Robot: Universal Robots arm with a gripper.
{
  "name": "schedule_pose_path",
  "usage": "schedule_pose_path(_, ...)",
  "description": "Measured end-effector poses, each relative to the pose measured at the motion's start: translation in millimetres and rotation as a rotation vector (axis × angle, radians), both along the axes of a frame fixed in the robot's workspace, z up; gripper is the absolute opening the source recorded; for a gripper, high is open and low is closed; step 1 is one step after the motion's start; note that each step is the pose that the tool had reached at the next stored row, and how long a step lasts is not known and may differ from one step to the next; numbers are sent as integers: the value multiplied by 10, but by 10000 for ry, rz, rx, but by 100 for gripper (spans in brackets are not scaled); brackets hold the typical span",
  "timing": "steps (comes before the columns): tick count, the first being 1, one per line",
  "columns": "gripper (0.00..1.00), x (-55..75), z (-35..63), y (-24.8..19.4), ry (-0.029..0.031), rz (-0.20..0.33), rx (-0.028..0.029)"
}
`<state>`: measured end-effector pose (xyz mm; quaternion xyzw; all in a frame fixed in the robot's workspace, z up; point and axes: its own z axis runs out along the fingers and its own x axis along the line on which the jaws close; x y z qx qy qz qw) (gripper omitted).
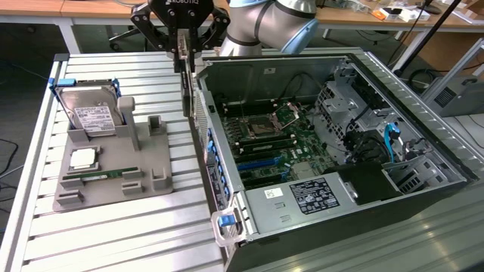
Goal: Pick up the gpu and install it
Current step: 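Pick up the gpu and move the gpu toward the slot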
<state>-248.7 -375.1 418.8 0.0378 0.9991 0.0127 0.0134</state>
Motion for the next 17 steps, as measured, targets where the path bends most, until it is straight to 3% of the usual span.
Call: schedule_pose_path(17,27,52,0,0,0,0,-19)
